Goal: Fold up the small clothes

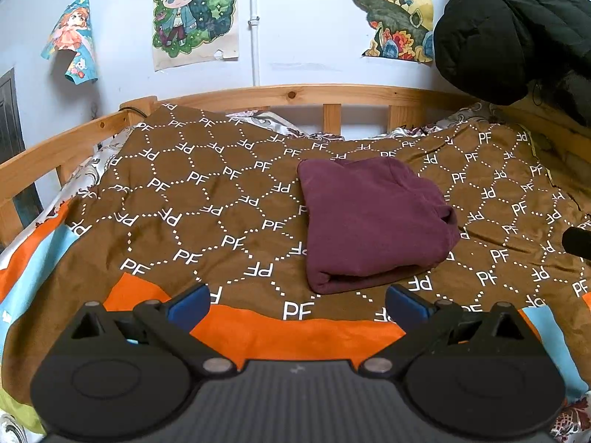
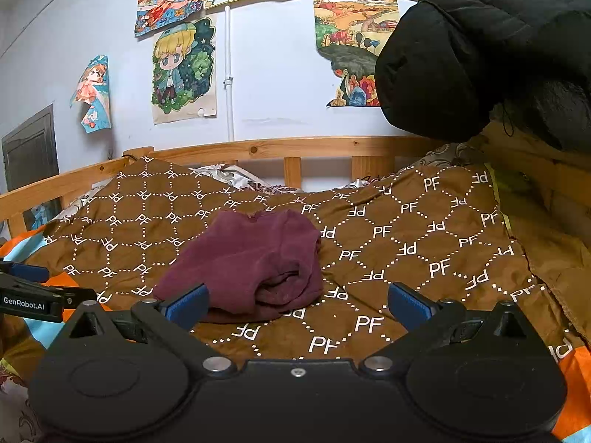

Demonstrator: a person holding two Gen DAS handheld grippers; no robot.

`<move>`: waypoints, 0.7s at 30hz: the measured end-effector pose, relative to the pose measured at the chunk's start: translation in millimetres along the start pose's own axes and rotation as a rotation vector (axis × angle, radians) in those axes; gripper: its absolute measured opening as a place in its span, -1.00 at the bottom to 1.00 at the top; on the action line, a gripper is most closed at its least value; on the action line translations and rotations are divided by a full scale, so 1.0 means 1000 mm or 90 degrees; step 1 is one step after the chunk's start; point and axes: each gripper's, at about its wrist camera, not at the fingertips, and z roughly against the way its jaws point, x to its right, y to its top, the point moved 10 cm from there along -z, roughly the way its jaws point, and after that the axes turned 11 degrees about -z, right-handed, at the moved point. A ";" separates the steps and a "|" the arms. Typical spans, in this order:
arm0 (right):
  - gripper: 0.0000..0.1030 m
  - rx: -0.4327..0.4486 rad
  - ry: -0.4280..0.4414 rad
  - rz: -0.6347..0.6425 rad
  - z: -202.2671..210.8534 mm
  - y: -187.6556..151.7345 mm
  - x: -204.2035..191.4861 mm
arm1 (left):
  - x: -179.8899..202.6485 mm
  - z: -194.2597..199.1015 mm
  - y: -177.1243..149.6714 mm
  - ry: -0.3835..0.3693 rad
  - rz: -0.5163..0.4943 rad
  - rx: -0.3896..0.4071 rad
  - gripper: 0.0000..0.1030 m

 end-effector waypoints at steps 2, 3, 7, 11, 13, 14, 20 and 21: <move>0.99 0.000 0.001 0.000 0.000 0.000 0.000 | -0.001 0.000 0.000 0.000 -0.001 0.000 0.99; 0.99 0.000 0.000 0.000 0.000 0.000 0.000 | -0.001 0.000 0.000 0.000 -0.001 0.000 0.99; 0.99 -0.001 0.001 0.000 0.000 0.000 0.000 | -0.001 0.000 0.000 0.000 -0.001 0.000 0.99; 0.99 -0.001 0.001 0.000 0.000 0.000 0.000 | -0.001 0.000 0.000 -0.001 -0.001 0.000 0.99; 0.99 0.000 0.001 0.000 0.000 0.000 0.000 | -0.001 0.000 0.000 0.000 -0.001 0.000 0.99; 0.99 0.000 0.000 0.000 0.000 0.000 0.000 | -0.001 0.000 0.000 0.000 -0.001 0.000 0.99; 0.99 -0.001 0.001 -0.001 0.000 0.000 0.001 | 0.000 -0.001 -0.001 -0.002 0.000 -0.002 0.99; 0.99 -0.001 0.001 -0.001 0.000 0.000 0.001 | 0.000 -0.001 -0.001 -0.003 0.000 -0.002 0.99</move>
